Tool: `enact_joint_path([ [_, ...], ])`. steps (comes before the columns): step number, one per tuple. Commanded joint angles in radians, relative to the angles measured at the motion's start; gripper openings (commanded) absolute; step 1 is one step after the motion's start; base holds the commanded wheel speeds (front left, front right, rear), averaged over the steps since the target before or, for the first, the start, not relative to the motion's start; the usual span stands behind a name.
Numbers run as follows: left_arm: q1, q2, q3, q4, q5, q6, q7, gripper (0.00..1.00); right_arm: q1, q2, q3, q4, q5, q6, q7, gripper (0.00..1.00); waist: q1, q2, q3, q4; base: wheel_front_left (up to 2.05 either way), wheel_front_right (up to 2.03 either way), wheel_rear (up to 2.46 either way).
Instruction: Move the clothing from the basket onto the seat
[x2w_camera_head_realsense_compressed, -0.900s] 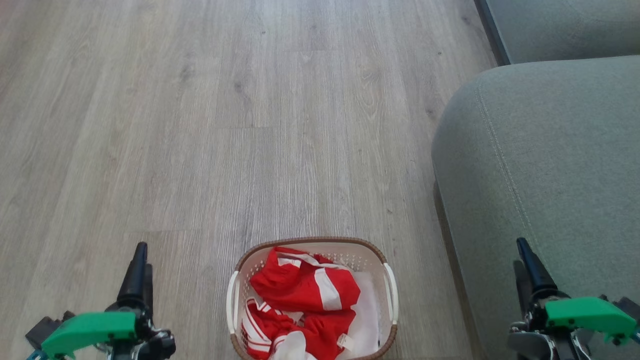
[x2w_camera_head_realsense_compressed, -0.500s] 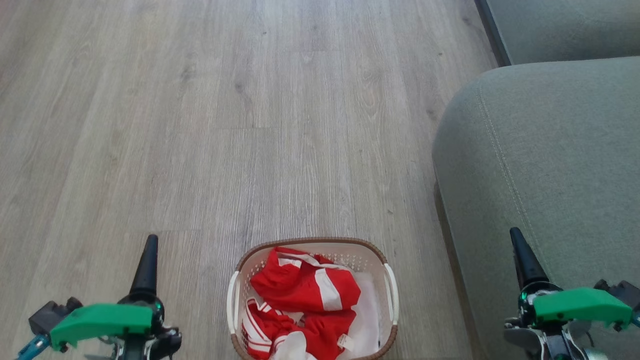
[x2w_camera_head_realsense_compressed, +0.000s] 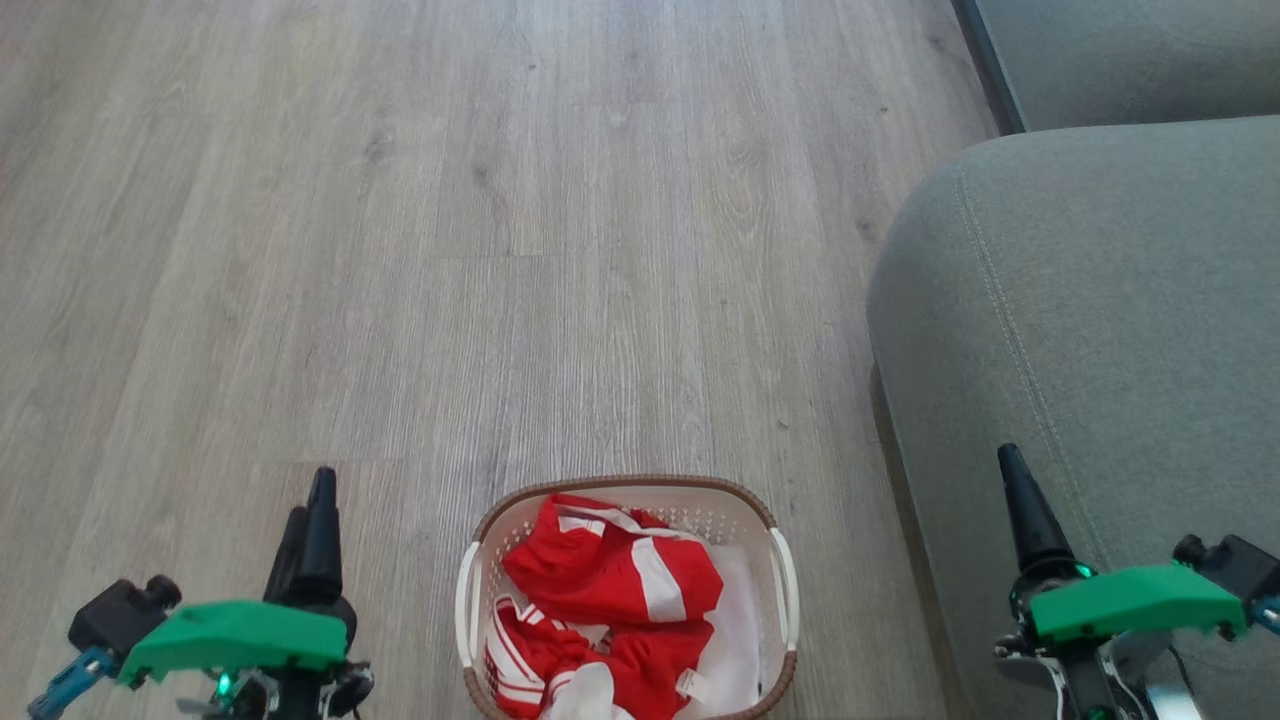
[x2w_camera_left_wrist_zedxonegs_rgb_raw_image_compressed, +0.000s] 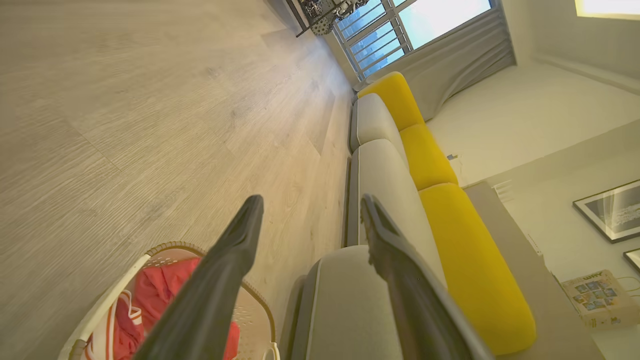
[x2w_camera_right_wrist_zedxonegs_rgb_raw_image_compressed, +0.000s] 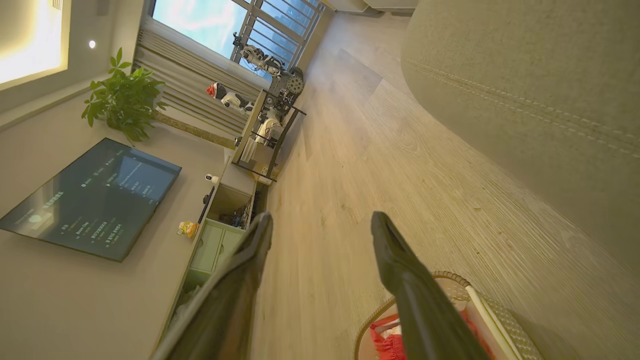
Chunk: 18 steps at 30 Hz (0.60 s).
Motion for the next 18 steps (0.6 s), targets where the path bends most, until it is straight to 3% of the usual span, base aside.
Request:
enact_joint_path([
  [1,-0.011,0.012,0.01,-0.048,0.039,0.005,-0.013,1.0,-0.03,-0.009,0.014,-0.044,-0.034,0.0,-0.015,1.0,0.0,-0.0001,0.0,0.001,0.0,0.0,0.0],
  [18,0.019,0.013,-0.014,-0.095,0.276,0.034,-0.063,1.0,-0.021,-0.01,0.061,-0.07,-0.234,0.0,-0.065,1.0,0.0,-0.0001,-0.008,0.007,0.0,0.0,0.0],
])
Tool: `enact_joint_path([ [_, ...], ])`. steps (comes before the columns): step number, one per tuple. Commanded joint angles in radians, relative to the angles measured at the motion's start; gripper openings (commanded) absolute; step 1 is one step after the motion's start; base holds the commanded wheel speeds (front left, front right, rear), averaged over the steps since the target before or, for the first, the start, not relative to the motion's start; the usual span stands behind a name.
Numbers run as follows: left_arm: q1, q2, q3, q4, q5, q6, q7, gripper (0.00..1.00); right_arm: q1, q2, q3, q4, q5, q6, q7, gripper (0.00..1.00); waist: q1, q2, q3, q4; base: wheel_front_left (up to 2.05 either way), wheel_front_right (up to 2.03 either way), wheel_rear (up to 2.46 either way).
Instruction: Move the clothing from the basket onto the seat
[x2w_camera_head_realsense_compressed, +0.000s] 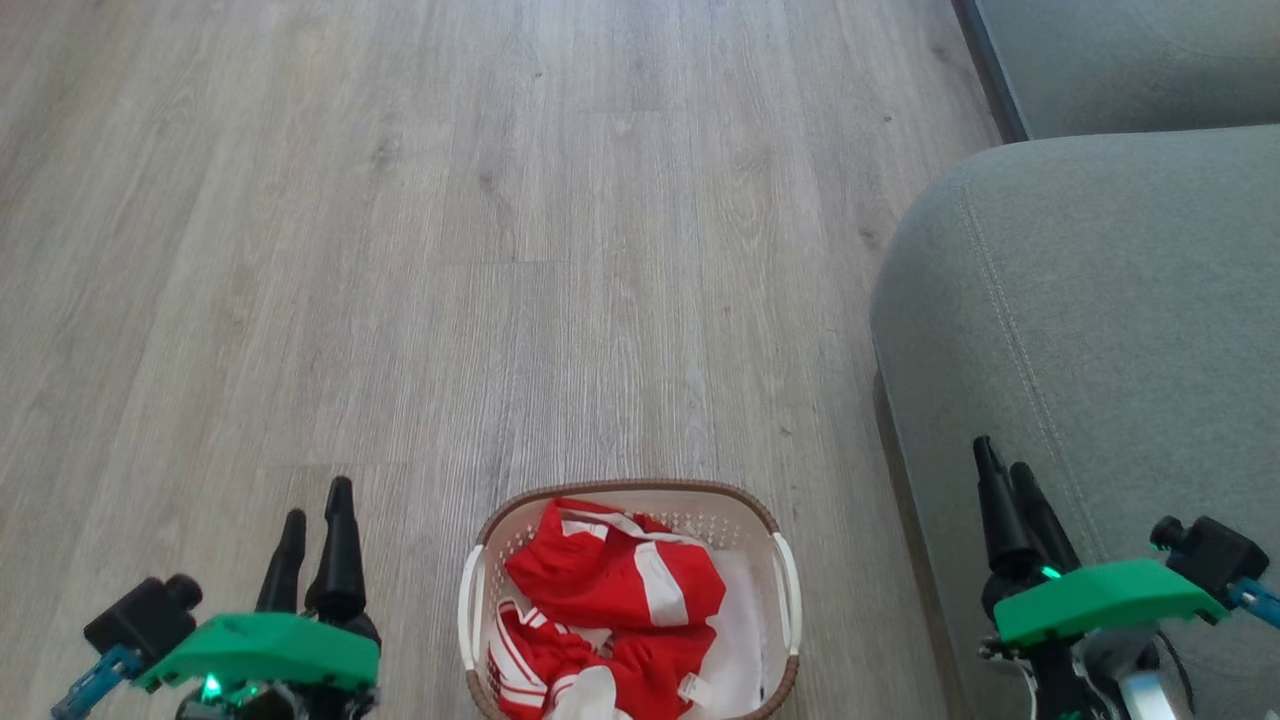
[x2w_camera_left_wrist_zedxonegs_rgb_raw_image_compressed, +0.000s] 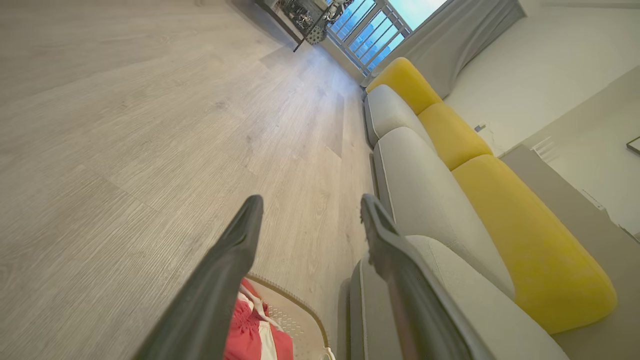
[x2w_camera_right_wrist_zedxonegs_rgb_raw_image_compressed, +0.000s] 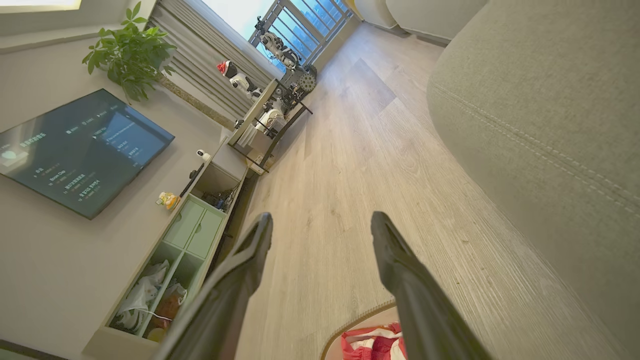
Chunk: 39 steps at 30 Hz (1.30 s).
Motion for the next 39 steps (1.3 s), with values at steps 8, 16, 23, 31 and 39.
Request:
enact_joint_path([
  [8,-0.012,0.014,0.002,-0.064,0.136,0.019,-0.038,1.0,-0.021,-0.01,0.035,-0.059,-0.113,0.0,-0.035,1.0,0.0,0.0,0.0,0.004,0.0,0.0,0.0],
  [16,-0.002,0.015,-0.005,-0.069,0.239,0.03,-0.061,1.0,-0.019,-0.011,0.052,-0.071,-0.202,0.0,-0.059,1.0,0.0,0.0,-0.002,0.006,0.0,0.0,0.0],
  [23,0.006,0.016,-0.013,-0.074,0.324,0.04,-0.082,1.0,-0.018,-0.012,0.066,-0.083,-0.282,0.0,-0.079,1.0,0.0,0.0,-0.001,0.007,0.0,0.0,0.0],
  [31,0.01,0.016,-0.015,-0.081,0.41,0.051,-0.102,1.0,-0.02,-0.012,0.077,-0.093,-0.373,0.0,-0.1,1.0,0.0,0.0,0.003,0.01,0.0,0.0,0.0],
  [39,0.019,0.017,-0.022,-0.093,0.509,0.066,-0.126,1.0,-0.02,-0.013,0.093,-0.104,-0.468,0.0,-0.124,1.0,0.0,0.0,0.001,0.014,0.0,0.0,0.0],
])
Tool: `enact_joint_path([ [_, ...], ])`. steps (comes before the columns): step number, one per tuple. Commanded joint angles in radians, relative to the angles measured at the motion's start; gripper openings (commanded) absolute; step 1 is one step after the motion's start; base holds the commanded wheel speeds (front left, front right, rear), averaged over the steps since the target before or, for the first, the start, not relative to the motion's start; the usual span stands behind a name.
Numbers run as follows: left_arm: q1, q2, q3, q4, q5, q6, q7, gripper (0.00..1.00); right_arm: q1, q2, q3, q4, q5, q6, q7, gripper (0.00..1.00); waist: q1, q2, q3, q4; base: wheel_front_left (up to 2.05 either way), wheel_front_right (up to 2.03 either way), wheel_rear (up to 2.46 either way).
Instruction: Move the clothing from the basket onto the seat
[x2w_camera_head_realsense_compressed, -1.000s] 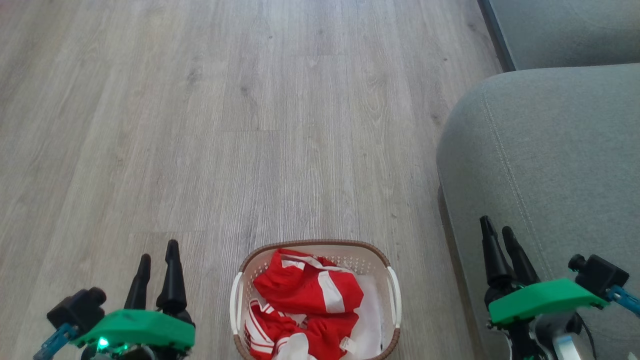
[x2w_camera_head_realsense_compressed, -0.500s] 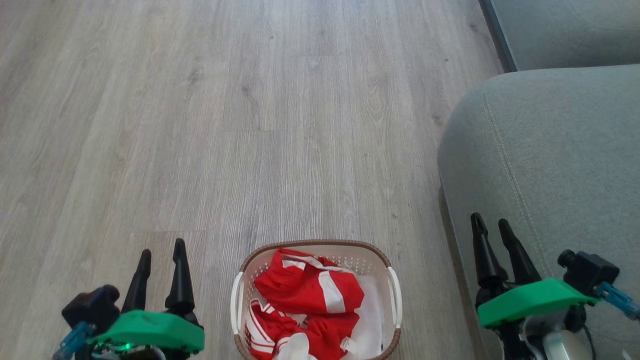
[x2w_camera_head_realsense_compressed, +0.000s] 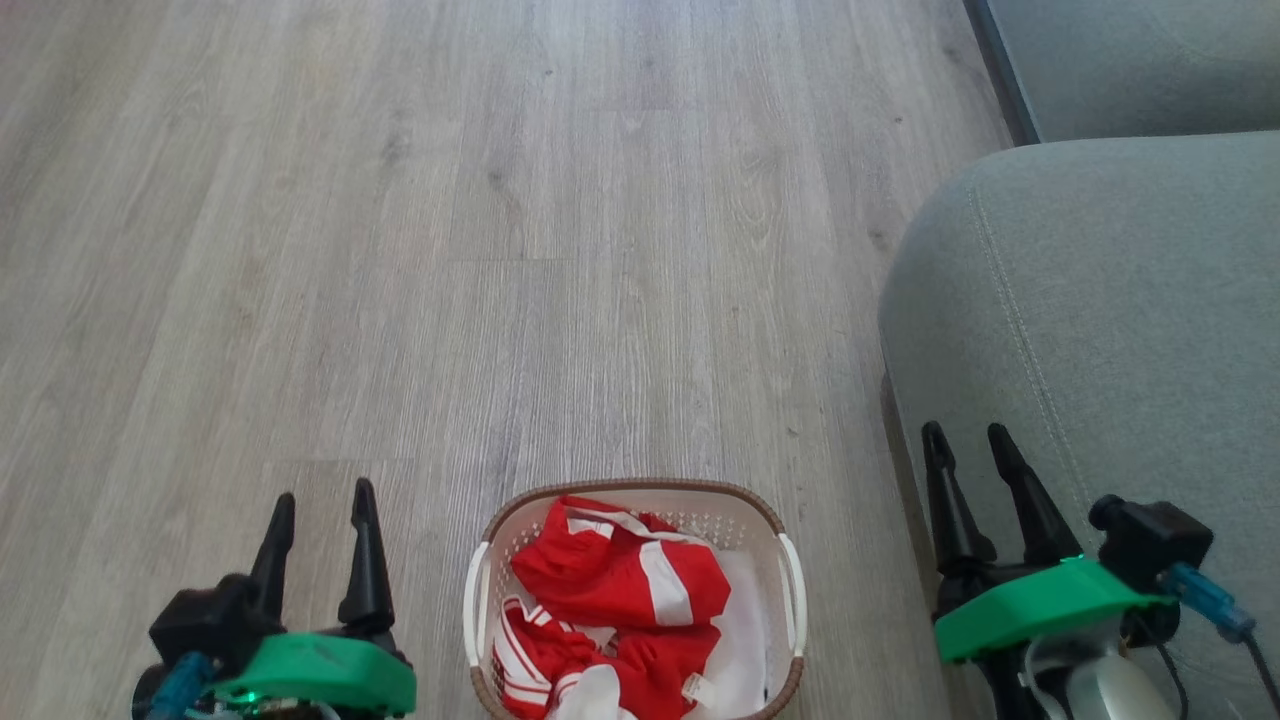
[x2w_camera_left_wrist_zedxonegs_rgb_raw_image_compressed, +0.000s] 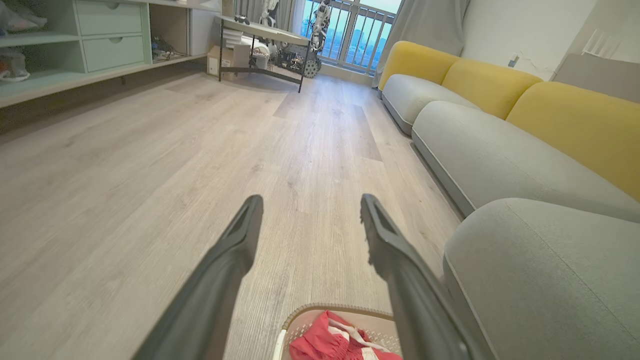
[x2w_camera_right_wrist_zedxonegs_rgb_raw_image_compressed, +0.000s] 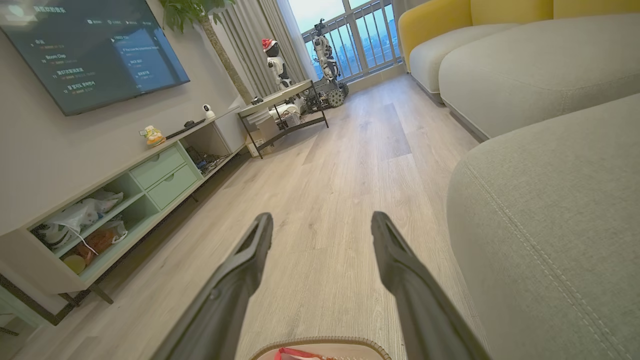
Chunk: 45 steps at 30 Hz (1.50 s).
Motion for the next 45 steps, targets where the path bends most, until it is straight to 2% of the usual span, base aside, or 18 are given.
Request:
enact_joint_path([
  [1,-0.017,0.013,0.018,-0.043,0.039,0.007,-0.019,1.0,-0.021,-0.012,0.03,-0.045,-0.035,0.0,-0.016,1.0,0.0,-0.0001,-0.001,0.001,0.0,0.0,0.0],
  [20,0.012,0.014,-0.001,-0.055,0.246,0.033,-0.074,1.0,-0.015,-0.013,0.07,-0.006,-0.245,0.0,-0.071,1.0,0.0,-0.0001,-0.006,0.005,0.0,0.0,0.0],
  [45,0.012,0.014,0.001,0.007,0.207,0.021,-0.074,1.0,-0.016,-0.013,0.076,0.057,-0.243,0.0,-0.071,1.0,0.0,-0.0001,-0.021,0.005,0.0,0.0,0.0],
])
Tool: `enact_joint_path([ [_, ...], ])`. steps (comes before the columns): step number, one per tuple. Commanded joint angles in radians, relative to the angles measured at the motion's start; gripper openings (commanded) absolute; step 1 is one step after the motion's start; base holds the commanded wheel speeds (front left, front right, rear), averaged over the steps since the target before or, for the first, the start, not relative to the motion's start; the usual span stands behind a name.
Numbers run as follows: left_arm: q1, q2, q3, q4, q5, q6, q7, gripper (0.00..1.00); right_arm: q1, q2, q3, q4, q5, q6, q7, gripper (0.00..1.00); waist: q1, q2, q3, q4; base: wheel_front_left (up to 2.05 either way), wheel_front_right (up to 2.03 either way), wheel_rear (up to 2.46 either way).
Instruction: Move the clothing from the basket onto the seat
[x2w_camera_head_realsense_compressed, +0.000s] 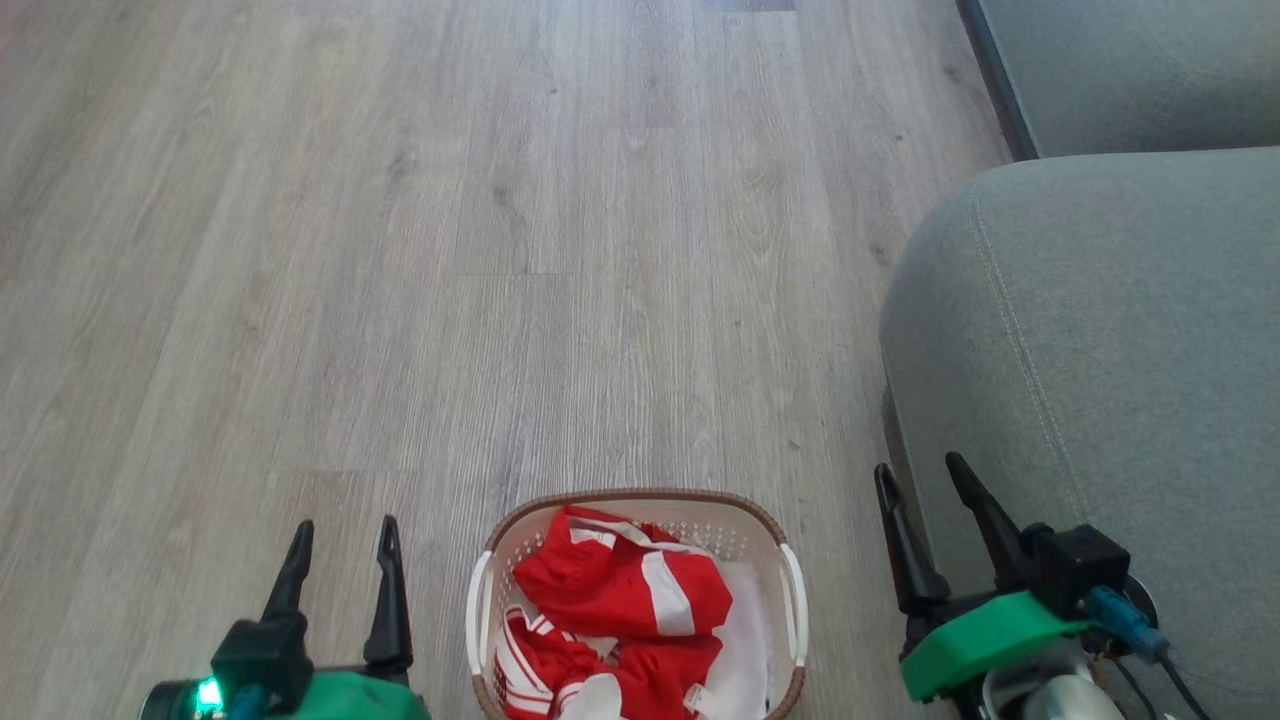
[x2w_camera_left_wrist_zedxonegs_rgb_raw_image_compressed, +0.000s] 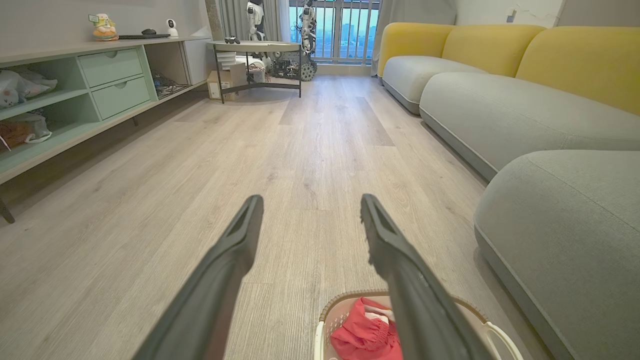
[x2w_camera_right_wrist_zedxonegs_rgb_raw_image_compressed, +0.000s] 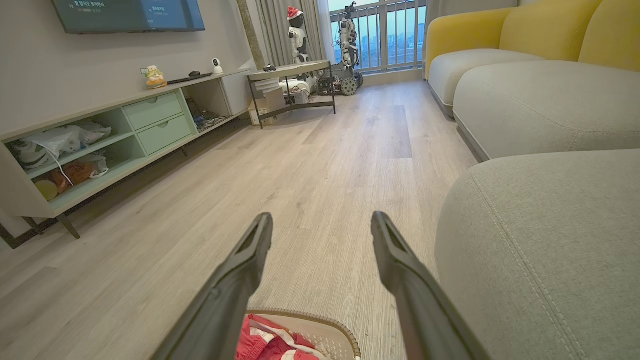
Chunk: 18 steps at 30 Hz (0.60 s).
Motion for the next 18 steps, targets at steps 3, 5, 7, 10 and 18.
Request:
enact_joint_path([
  [3,-0.025,0.006,0.028,-0.027,-0.005,0.001,-0.014,1.0,-0.016,-0.012,0.024,-0.031,-0.003,0.0,-0.014,1.0,0.0,0.0,0.001,0.0,0.0,0.0,0.0],
  [5,-0.025,0.006,0.027,-0.028,-0.005,0.001,-0.014,1.0,-0.016,-0.012,0.024,-0.033,-0.002,0.0,-0.014,1.0,0.0,0.0,0.003,0.0,0.0,0.0,0.0],
  [7,-0.025,0.006,0.026,-0.029,-0.004,0.0,-0.014,1.0,-0.017,-0.012,0.023,-0.036,-0.002,0.0,-0.014,1.0,0.0,0.0,0.008,0.0,0.0,0.0,0.0],
  [10,-0.032,0.006,0.022,-0.029,0.002,-0.006,-0.014,1.0,-0.02,-0.012,0.016,-0.046,-0.002,0.0,-0.014,1.0,0.0,0.0,0.02,0.0,0.0,0.0,0.0],
  [18,-0.097,0.006,-0.028,0.02,0.02,-0.045,-0.014,1.0,-0.048,-0.012,-0.017,-0.101,-0.02,0.0,-0.014,1.0,0.0,0.0,0.104,-0.002,0.0,0.0,0.0],
])
